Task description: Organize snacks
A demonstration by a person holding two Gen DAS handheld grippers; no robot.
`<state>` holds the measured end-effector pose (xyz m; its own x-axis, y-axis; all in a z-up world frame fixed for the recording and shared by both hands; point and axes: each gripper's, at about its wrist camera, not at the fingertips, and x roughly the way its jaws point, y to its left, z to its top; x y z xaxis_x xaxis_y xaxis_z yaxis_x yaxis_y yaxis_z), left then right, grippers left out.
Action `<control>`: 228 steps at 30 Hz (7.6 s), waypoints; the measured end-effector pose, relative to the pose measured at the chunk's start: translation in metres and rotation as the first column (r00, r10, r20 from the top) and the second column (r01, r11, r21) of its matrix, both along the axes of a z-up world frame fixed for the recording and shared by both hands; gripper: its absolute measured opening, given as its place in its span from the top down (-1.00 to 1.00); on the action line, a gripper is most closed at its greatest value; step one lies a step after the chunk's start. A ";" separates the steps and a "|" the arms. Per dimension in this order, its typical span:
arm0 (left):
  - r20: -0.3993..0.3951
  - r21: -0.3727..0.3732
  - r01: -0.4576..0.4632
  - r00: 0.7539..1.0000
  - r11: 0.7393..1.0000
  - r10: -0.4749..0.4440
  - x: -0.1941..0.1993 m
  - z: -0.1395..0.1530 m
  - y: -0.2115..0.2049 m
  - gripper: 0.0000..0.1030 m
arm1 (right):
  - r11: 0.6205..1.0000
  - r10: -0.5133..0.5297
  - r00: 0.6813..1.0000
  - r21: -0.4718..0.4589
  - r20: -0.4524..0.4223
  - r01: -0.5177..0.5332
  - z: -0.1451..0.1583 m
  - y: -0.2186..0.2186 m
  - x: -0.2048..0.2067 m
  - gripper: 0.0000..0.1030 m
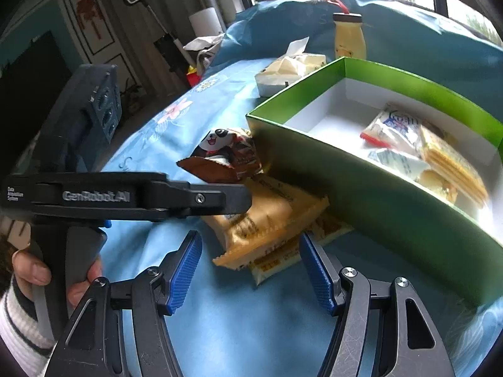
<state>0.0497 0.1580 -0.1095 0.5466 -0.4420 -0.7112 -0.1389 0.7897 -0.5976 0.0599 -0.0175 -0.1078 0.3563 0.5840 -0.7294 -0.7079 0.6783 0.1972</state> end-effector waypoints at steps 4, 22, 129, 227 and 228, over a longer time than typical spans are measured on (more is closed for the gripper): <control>-0.003 0.014 0.025 1.000 1.000 -0.025 -0.001 0.000 -0.007 -0.25 | 1.000 0.011 1.000 -0.015 -0.002 -0.011 -0.002 0.003 0.003 -0.18; 0.027 0.048 0.067 0.997 0.997 -0.069 -0.027 0.020 -0.039 -0.12 | 1.000 0.015 1.000 -0.001 -0.015 -0.015 -0.002 -0.014 -0.013 0.29; 0.139 0.362 0.097 0.978 0.927 -0.157 0.061 0.094 -0.119 -0.79 | 0.940 -0.326 0.942 0.133 0.085 0.314 0.066 -0.129 0.057 -0.11; 0.027 0.167 0.281 0.957 0.945 -0.289 0.009 0.005 -0.062 -0.44 | 0.999 -0.049 0.999 -0.013 -0.020 0.049 -0.022 -0.016 -0.010 -0.36; 0.025 0.156 0.286 0.956 0.945 -0.293 0.010 0.004 -0.061 -0.42 | 0.999 -0.046 0.999 -0.014 -0.020 0.046 -0.022 -0.016 -0.010 -0.36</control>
<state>0.0598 0.0968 -0.1052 0.4452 -0.4773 -0.7576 0.1345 0.8721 -0.4704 0.0503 -0.0336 -0.1303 0.3678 0.5577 -0.7441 -0.6720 0.7125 0.2019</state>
